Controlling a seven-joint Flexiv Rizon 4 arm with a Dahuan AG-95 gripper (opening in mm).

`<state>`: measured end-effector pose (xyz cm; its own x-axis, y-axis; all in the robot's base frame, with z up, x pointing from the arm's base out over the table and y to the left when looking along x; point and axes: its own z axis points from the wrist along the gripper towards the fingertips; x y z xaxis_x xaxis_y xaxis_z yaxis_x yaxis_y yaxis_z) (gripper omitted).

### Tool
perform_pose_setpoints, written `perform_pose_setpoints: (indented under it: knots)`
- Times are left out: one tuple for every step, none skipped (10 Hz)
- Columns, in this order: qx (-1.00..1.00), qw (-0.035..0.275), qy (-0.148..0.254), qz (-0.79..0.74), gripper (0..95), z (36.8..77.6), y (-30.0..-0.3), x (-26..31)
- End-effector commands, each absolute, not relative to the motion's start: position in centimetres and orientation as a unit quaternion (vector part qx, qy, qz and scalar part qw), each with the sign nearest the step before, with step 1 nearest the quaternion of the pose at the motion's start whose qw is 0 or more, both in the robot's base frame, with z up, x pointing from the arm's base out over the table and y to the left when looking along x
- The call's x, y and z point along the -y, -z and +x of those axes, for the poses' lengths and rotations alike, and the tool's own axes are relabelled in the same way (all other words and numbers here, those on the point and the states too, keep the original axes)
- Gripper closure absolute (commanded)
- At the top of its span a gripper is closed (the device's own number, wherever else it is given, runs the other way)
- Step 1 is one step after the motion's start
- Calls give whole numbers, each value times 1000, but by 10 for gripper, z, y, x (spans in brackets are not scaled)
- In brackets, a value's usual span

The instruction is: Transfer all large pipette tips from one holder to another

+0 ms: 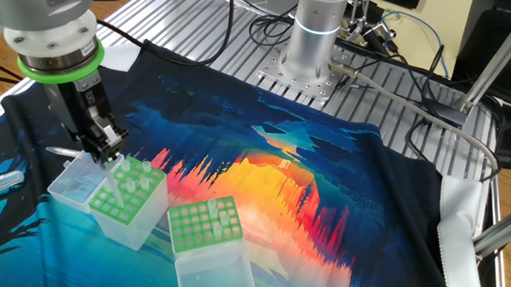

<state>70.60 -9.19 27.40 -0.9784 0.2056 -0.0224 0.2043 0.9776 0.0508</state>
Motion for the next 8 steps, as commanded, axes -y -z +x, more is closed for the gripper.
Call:
perform_pose_setpoints:
  knots:
    - [-994, 14, -25, 105, 950, 705, -274, 91]
    - [-993, 14, -26, 111, 950, 703, -272, 88]
    - [-993, 15, -24, 111, 950, 703, -272, 86]
    - [-994, 15, -24, 110, 950, 703, -272, 86]
    - [-993, 15, -24, 111, 950, 703, -272, 86]
    - [-993, 15, -25, 113, 950, 702, -273, 85]
    - [-993, 16, -25, 113, 950, 702, -273, 85]
    - [-993, 16, -24, 114, 950, 702, -274, 85]
